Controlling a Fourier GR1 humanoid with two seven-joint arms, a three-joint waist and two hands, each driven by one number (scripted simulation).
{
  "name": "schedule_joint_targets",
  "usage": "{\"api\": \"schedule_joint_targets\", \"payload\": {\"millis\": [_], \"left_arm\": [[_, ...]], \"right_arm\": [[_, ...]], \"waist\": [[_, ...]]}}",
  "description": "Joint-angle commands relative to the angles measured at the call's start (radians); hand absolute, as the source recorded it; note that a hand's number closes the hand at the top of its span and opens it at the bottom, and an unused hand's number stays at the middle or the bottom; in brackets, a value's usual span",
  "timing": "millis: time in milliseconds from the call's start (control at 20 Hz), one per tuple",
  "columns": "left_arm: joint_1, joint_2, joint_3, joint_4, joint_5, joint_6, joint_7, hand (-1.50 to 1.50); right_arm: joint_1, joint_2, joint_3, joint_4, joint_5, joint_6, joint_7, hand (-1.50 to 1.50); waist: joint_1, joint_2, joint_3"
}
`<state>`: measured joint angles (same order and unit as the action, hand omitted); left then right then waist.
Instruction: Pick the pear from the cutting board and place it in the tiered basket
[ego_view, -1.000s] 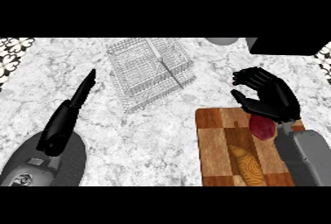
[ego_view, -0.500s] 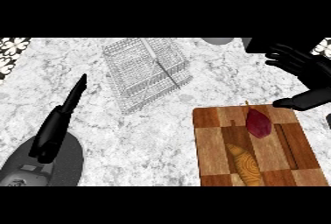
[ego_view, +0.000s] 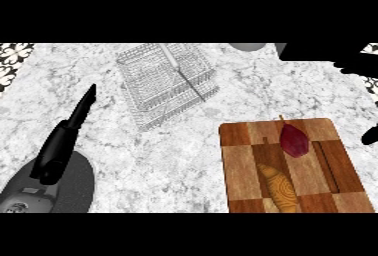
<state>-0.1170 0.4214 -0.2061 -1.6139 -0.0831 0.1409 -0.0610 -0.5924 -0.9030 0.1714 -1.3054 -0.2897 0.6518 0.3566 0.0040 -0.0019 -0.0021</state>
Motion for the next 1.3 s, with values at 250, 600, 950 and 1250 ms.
{"api": "schedule_joint_targets", "payload": {"millis": [250, 600, 950, 1250], "left_arm": [[0.067, -0.005, 0.018, -0.090, -0.025, -0.020, 0.024, 0.00], [-0.013, 0.007, 0.099, -0.051, 0.010, -0.094, 0.053, 0.00], [0.056, -0.083, 0.023, -0.031, -0.084, -0.047, -0.022, 0.00], [0.040, -0.060, 0.105, -0.030, -0.056, -0.107, -0.010, 0.00]], "right_arm": [[0.058, 0.077, 0.053, -0.323, -0.018, -0.072, 0.374, -1.50], [0.033, 0.188, 0.122, -0.329, 0.152, -0.092, 0.487, -1.50], [0.040, 0.253, 0.189, -0.261, 0.337, -0.087, 0.518, -1.50], [0.126, 0.273, 0.166, -0.209, 0.442, -0.045, 0.422, -1.50]], "waist": [[-0.011, -0.006, 0.001], [-0.003, 0.001, 0.002], [0.003, 0.002, 0.002], [-0.001, 0.002, 0.002]]}}
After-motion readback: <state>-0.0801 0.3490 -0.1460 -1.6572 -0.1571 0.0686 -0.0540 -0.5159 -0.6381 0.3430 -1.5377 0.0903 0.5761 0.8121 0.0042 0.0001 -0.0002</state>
